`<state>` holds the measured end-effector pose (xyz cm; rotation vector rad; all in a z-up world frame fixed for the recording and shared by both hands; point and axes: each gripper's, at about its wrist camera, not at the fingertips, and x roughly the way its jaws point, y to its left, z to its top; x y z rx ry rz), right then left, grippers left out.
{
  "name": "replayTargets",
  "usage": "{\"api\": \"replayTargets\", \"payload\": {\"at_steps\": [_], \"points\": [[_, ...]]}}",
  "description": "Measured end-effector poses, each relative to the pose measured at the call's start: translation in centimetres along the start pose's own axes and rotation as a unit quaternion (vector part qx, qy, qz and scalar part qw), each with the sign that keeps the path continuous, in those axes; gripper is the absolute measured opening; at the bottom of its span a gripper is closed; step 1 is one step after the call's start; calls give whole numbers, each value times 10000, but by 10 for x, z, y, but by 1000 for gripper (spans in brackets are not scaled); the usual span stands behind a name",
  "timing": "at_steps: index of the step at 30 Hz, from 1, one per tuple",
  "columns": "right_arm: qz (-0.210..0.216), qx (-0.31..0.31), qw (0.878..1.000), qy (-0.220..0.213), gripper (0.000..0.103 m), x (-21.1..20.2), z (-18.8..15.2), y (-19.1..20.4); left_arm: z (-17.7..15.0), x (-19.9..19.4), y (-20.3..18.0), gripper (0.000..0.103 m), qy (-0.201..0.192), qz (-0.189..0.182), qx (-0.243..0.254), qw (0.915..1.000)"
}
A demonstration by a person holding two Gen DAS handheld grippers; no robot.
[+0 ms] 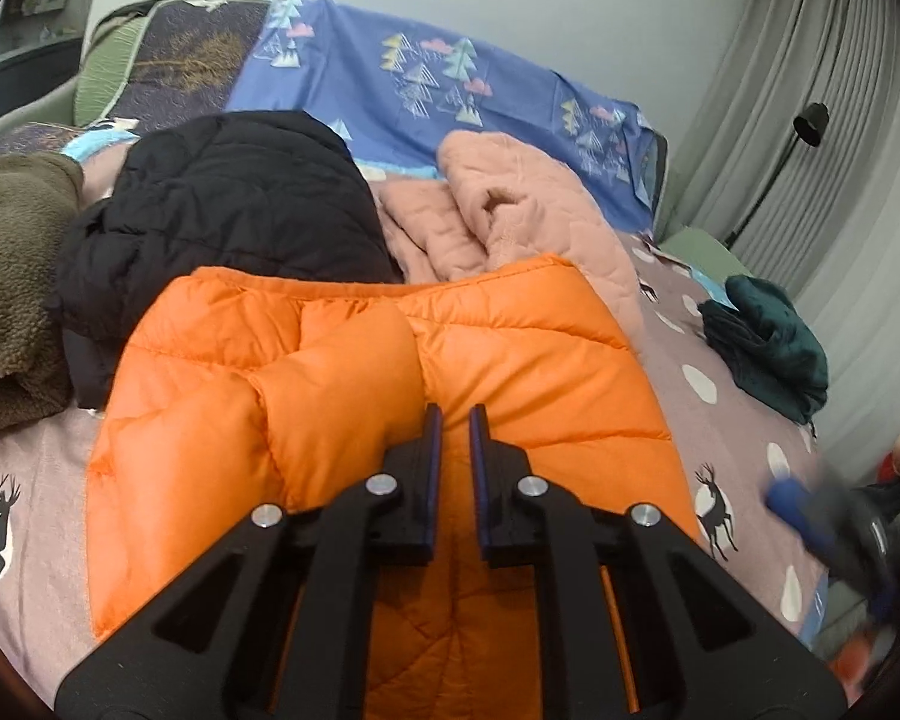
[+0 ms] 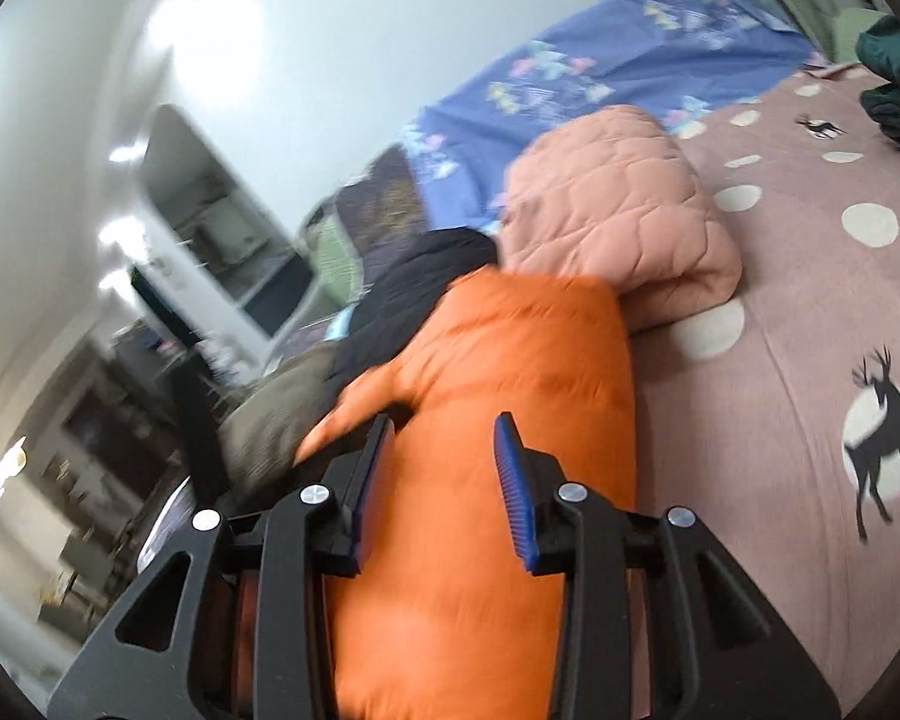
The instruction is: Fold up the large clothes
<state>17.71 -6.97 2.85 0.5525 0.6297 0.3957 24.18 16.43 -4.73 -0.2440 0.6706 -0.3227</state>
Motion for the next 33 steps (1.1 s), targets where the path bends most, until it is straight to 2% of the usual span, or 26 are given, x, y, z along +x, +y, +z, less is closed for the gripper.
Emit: {"api": "replayTargets", "payload": {"at_steps": [3, 7, 11, 15, 17, 21, 29, 32, 33], "points": [[-310, -55, 9992, 239, 36, 38, -3, -11, -1, 1, 7, 11, -126, -60, -148, 9998], [-670, -376, 9968, 224, 36, 59, -27, -18, -5, 0, 23, 11, -266, -420, -429, 9978], [-884, -606, 9941, 151, 36, 67, -39, -18, -9, 14, 37, 10, -130, -628, -612, 9961], [-1104, -754, 9908, 208, 36, 80, -45, -19, -16, 25, 56, 3, -79, -848, -1016, 9912], [-1251, -858, 9881, 240, 36, 85, -47, -17, -19, 31, 63, 3, -28, -948, -1186, 9884], [-1491, -1042, 9829, 287, 36, 96, -52, -18, -23, 37, 65, 3, 41, -898, -1189, 9888], [-1687, -1161, 9780, 404, 36, 102, -53, -20, -26, 47, 62, 3, 206, -697, -1189, 9902], [-1518, -1115, 9811, 444, 40, 97, -49, -21, -23, 44, 66, 3, 246, -801, -1336, 9875], [-1340, -1098, 9838, 459, 47, 92, -47, -21, -21, 42, 68, 3, 268, -862, -1429, 9856]]}}
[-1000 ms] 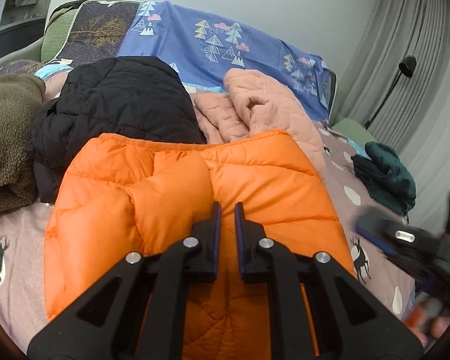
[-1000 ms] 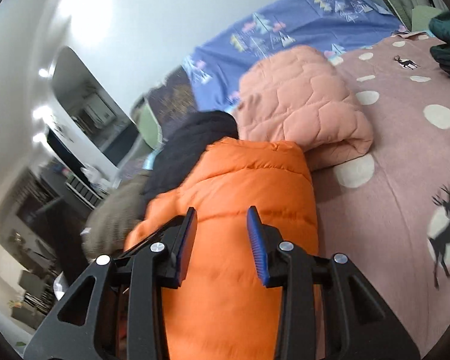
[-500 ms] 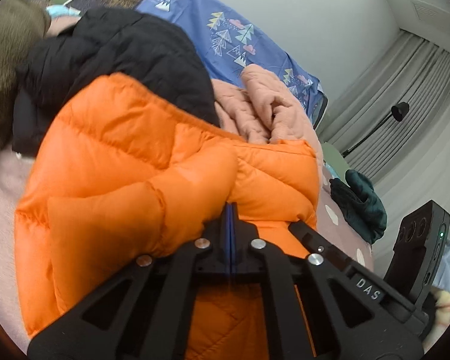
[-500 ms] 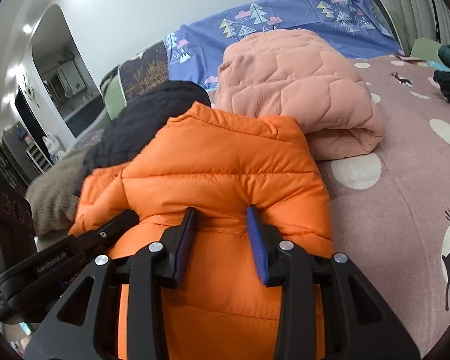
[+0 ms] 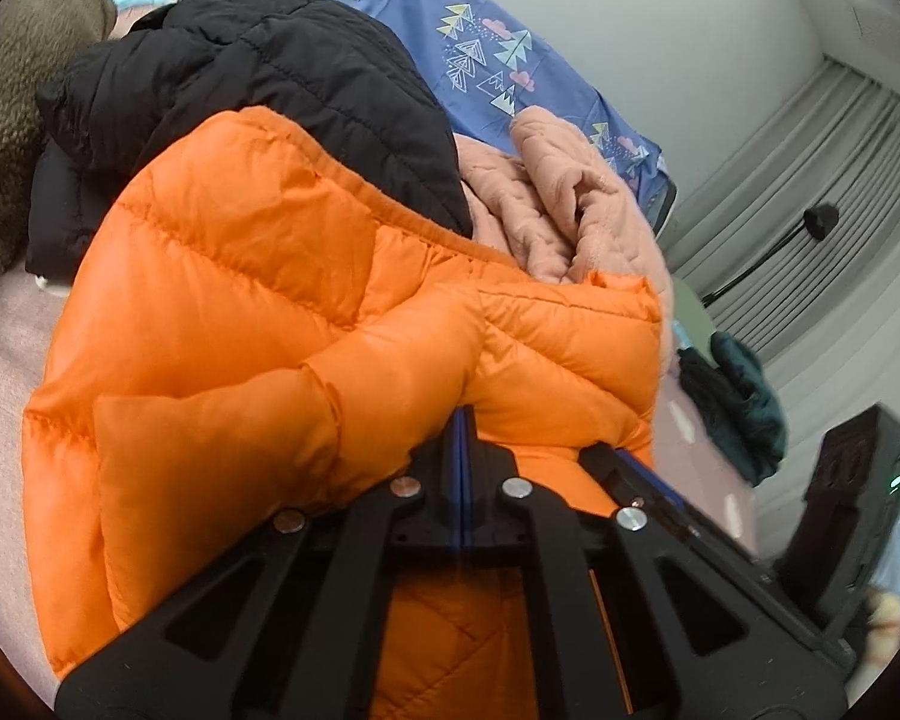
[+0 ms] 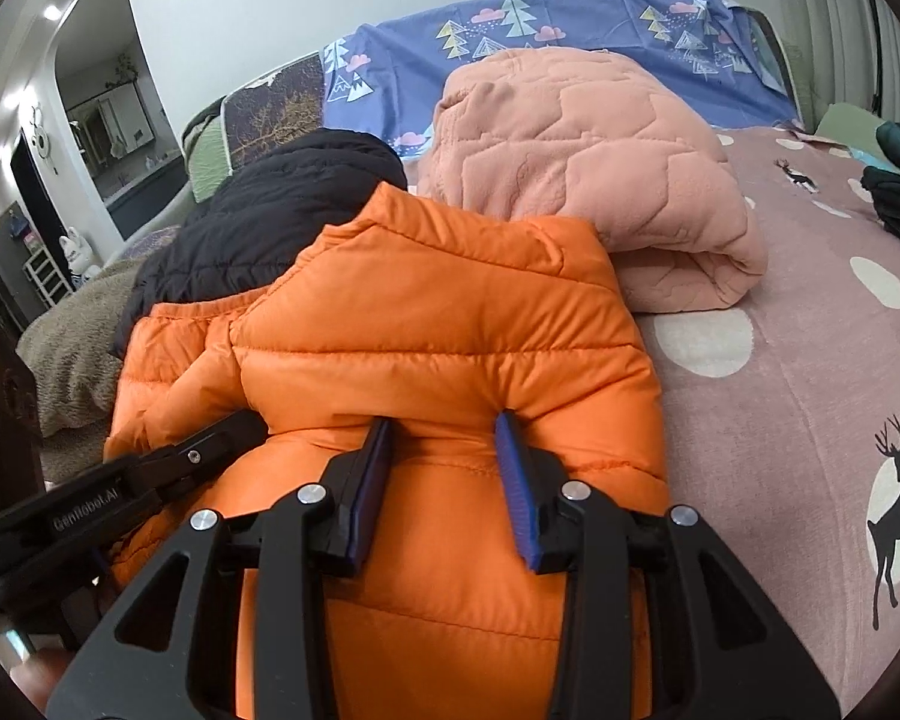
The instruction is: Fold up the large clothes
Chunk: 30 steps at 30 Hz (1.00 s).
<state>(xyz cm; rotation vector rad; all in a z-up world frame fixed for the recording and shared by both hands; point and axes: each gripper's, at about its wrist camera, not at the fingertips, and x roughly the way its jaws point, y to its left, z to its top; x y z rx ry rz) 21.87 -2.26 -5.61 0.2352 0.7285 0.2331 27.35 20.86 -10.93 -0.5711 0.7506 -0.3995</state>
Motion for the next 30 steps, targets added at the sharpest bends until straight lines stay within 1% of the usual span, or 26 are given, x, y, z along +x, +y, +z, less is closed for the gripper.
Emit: {"api": "replayTargets", "payload": {"at_steps": [1, 3, 4, 5, 6, 7, 8, 9, 10, 11, 14, 16, 17, 19, 23, 25, 26, 28, 30], "points": [[126, -15, 9999, -25, 55, -7, 0, -1, 1, -3, 1, 3, 25, -13, -54, 10000], [126, -18, 9998, -136, 61, -23, -2, -4, 1, -15, -2, 4, 31, 23, -105, 9999], [125, 7, 9997, -186, 62, -29, -3, -6, 1, -25, -6, 9, -35, 67, -51, 10000], [126, 52, 9997, -225, 64, -36, -5, -10, 1, -32, -7, 19, -91, 99, -4, 9999], [109, 98, 9996, -228, 67, -43, -7, -16, 1, -41, -10, 29, -162, 144, 43, 9998], [96, 127, 9996, -217, 70, -46, -8, -20, 1, -50, -11, 36, -239, 218, 79, 9994], [85, 198, 9996, -179, 71, -51, -10, -28, 0, -59, -12, 50, -313, 330, 122, 9989], [95, 254, 9995, -131, 72, -53, -11, -35, 0, -65, -12, 55, -364, 427, 169, 9983], [131, 313, 9994, -78, 73, -54, -12, -40, 0, -72, -12, 56, -413, 534, 230, 9975], [261, 452, 9986, 18, 73, -56, -13, -50, 1, -78, -11, 57, -428, 626, 275, 9967], [651, 823, 9941, 291, 77, -54, -18, -71, 2, -88, -2, 59, -318, 795, 222, 9961], [878, 1006, 9899, 485, 80, -52, -20, -81, 1, -91, 5, 68, -213, 998, 213, 9946], [979, 1069, 9879, 558, 81, -51, -21, -83, 0, -91, 10, 71, -105, 1104, 197, 9936], [1311, 1254, 9805, 752, 82, -47, -24, -91, -3, -89, 20, 72, 109, 1075, 129, 9941], [1650, 1406, 9712, 989, 82, -45, -29, -95, -7, -90, 32, 79, 292, 908, 4, 9954], [1887, 1486, 9642, 1126, 83, -43, -32, -97, -9, -90, 39, 80, 409, 775, -113, 9961], [2080, 1581, 9575, 1218, 83, -41, -35, -99, -10, -90, 44, 80, 480, 652, -224, 9965], [2393, 1737, 9455, 1366, 83, -37, -42, -101, -15, -90, 49, 81, 576, 545, -302, 9964], [2592, 1825, 9364, 1504, 83, -31, -47, -102, -21, -90, 48, 81, 684, 442, -303, 9962]]}}
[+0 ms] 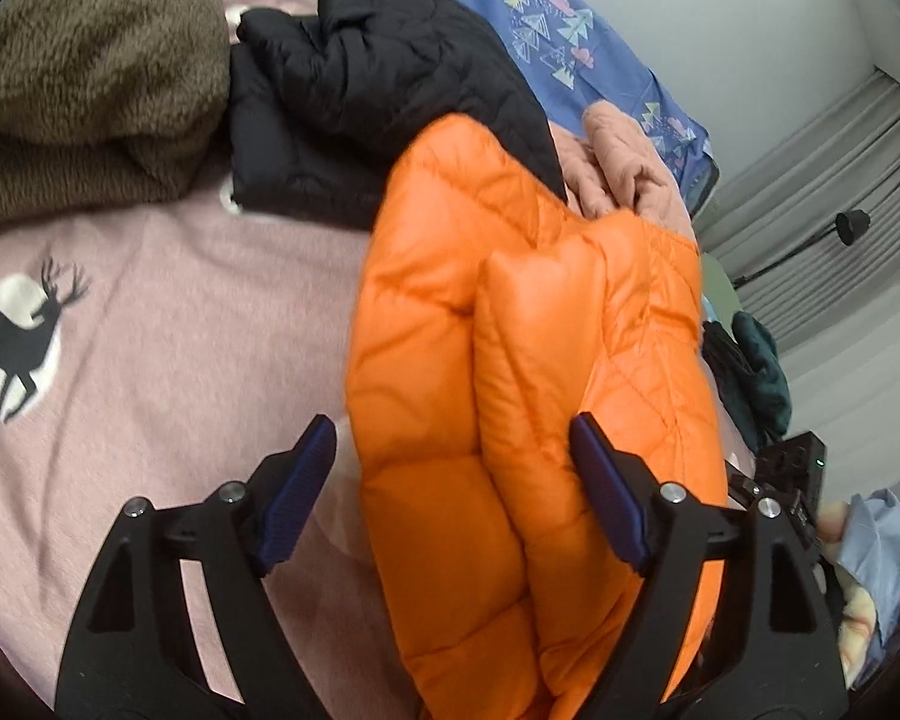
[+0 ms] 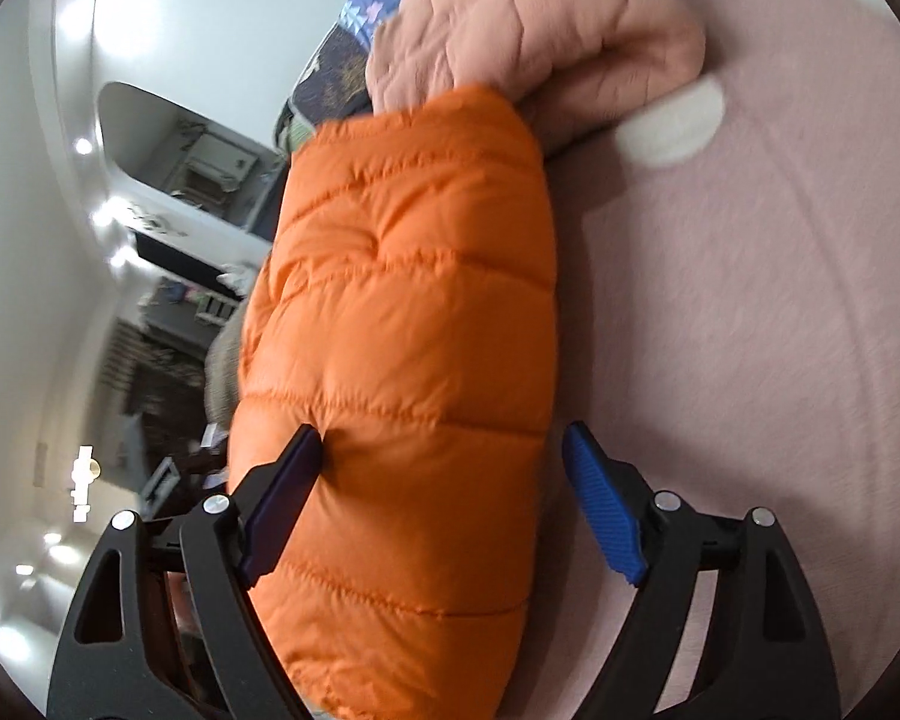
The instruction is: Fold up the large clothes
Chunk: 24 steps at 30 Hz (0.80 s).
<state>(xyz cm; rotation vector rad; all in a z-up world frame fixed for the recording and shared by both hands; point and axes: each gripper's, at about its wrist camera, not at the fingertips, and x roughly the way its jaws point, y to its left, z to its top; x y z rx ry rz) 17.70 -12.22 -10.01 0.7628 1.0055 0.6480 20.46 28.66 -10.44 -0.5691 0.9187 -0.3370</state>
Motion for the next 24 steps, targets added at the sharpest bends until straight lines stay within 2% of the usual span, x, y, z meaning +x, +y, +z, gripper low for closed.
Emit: {"api": "replayTargets", "payload": {"at_steps": [5, 8, 10, 12, 13, 14, 18, 24], "points": [[327, 25, 9993, 161, 83, 9, -7, -1, -15, 16, -2, 82, 518, -517, -36, 9973], [284, -134, 9995, 104, 80, 14, -10, 9, -19, 25, 3, 83, 554, -691, -207, 9959], [234, -228, 9995, 7, 68, 15, -14, 16, -21, 25, 3, 74, 405, -682, -216, 9966], [206, -279, 9994, -66, 57, 15, -15, 22, -23, 23, -1, 57, 295, -648, -138, 9974], [168, -352, 9992, -110, 52, 13, -17, 27, -24, 20, -6, 53, 233, -624, -65, 9978], [139, -395, 9990, -145, 51, 11, -19, 32, -24, 18, -8, 47, 198, -654, -42, 9977], [203, -467, 9983, -277, 44, 2, -25, 47, -24, 9, -13, 45, 247, -1081, -129, 9937], [396, -648, 9962, -432, 44, -27, -33, 72, -37, -9, -26, 45, 315, -1533, -144, 9876]]}}
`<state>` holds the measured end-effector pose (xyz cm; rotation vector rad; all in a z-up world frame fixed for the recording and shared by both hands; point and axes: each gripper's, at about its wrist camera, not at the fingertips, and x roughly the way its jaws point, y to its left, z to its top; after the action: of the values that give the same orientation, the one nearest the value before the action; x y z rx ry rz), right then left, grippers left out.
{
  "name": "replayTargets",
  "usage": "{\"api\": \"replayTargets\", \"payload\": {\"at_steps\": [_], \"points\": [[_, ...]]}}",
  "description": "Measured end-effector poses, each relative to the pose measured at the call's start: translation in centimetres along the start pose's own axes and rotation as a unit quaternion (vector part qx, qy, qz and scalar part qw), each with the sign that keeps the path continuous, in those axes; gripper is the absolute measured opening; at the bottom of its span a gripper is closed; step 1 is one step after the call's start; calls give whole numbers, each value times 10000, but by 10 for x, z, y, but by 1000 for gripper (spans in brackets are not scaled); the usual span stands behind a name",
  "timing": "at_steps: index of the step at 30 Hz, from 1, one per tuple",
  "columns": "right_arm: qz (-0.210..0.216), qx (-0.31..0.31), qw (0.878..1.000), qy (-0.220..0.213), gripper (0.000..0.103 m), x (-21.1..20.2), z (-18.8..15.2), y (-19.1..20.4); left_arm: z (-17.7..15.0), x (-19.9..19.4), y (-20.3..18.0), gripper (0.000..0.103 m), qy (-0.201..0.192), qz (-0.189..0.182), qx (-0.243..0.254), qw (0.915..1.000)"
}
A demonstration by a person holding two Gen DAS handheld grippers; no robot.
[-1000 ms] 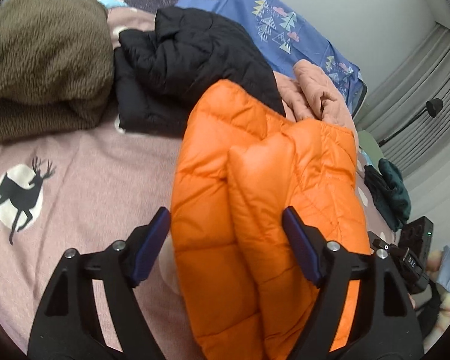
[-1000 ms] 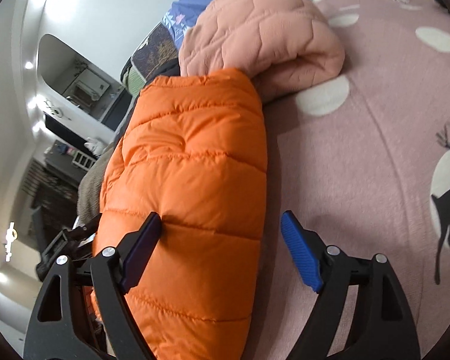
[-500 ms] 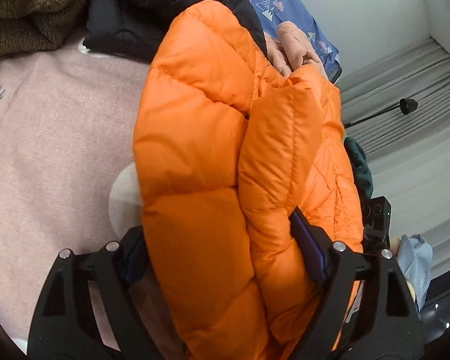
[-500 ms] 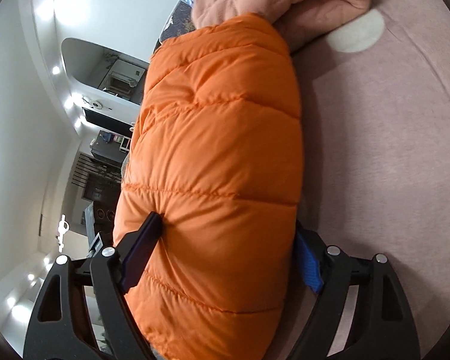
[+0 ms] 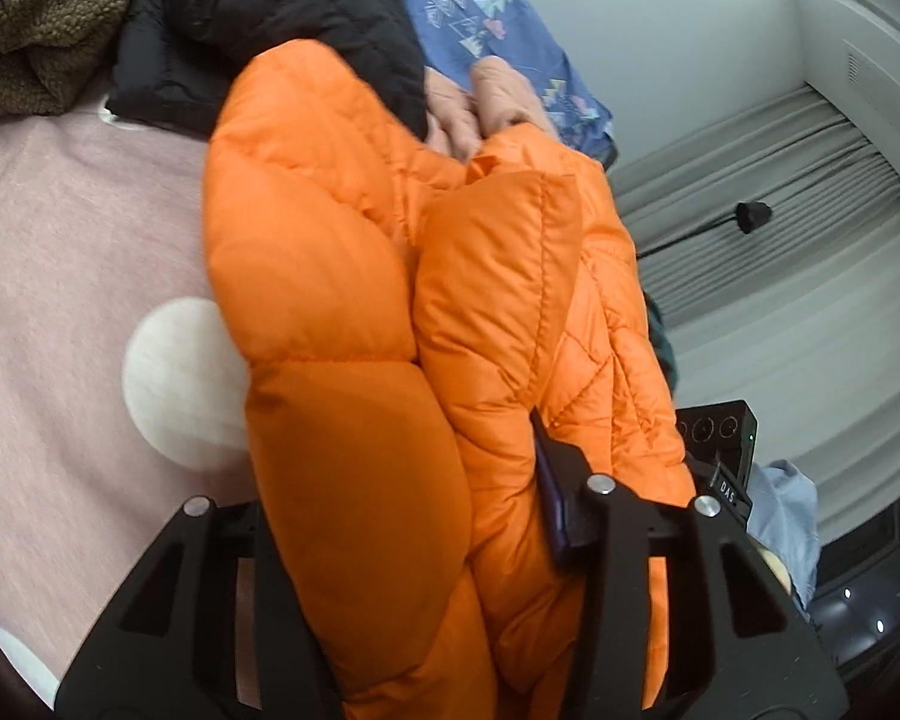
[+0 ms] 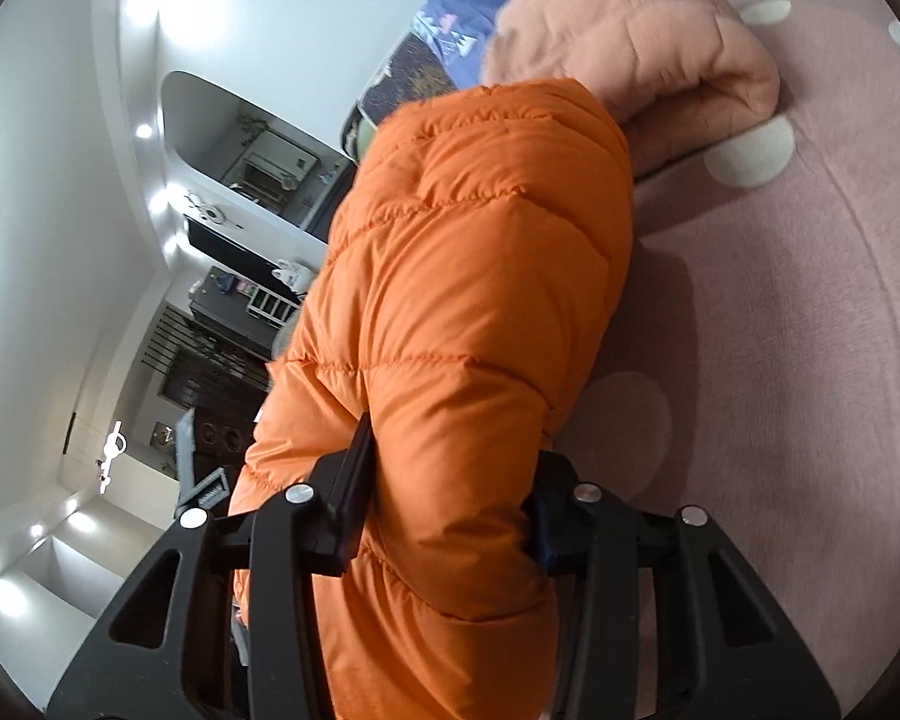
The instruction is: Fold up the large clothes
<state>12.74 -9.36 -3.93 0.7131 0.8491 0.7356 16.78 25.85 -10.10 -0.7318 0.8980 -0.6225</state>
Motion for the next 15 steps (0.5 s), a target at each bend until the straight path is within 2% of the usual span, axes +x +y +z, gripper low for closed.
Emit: {"api": "replayTargets", "payload": {"at_steps": [10, 15], "points": [[240, -271, 9984, -436, 44, -48, 2, 31, -14, -18, -64, 45, -194, -343, 418, 9984], [268, -322, 9968, -687, 44, -82, 11, 31, -7, -12, -98, 45, -241, -472, 636, 9966]]}}
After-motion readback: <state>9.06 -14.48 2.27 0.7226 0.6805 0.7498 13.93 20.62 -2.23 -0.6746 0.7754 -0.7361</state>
